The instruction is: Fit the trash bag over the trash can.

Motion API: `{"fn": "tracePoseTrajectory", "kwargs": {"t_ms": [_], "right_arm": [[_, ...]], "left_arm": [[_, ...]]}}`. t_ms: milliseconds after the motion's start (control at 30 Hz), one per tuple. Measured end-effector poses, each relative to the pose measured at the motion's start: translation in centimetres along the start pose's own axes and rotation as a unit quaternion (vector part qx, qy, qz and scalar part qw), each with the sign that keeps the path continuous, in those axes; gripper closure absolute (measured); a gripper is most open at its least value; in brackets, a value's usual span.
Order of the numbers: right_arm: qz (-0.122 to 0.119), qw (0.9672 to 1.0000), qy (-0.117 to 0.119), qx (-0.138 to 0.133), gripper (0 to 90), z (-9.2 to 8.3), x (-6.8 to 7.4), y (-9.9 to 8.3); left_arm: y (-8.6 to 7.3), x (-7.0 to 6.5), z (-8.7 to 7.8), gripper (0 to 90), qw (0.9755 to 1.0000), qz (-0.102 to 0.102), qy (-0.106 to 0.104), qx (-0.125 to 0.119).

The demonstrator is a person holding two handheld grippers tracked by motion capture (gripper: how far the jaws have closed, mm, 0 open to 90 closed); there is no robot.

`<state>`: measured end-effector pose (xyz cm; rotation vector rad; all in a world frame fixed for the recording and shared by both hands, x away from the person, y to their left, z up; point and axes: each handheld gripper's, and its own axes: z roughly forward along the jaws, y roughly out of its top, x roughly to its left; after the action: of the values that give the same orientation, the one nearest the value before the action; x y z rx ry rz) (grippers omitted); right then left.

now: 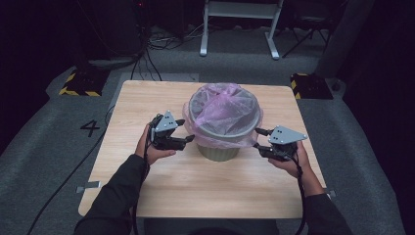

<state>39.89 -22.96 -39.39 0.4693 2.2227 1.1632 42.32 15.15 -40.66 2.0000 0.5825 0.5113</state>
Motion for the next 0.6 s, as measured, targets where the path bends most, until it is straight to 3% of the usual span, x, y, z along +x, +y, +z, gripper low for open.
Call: {"fn": "tracePoseTrajectory", "kwargs": {"t_ms": [100, 200, 333, 500, 600], "right_arm": [[0.001, 1.0, 0.0, -0.006, 83.2, 0.0, -0.1, -0.3], [0.0, 0.9999, 0.012, -0.01, 90.0, -0.1, -0.1, -0.5], [0.003, 0.9997, 0.025, 0.007, 90.0, 0.2, -0.1, -1.1], [0.011, 0.9988, 0.042, 0.024, 90.0, 0.8, 0.1, -2.1], [0.016, 0.9978, 0.045, 0.046, 90.0, 1.6, 0.1, -2.8]], "left_arm": [[0.0, 0.0, -0.1, 67.9, 0.9999, 0.016, -0.002, -0.001], [-0.1, 0.1, -0.1, 88.7, 0.9996, 0.023, -0.013, -0.003], [-0.5, -0.1, 0.2, 90.0, 0.9993, 0.027, -0.025, 0.004], [-1.7, -0.8, 1.4, 90.0, 0.9977, 0.045, -0.032, 0.04], [-2.4, -0.8, 2.1, 90.0, 0.9972, 0.04, -0.035, 0.053]]}}
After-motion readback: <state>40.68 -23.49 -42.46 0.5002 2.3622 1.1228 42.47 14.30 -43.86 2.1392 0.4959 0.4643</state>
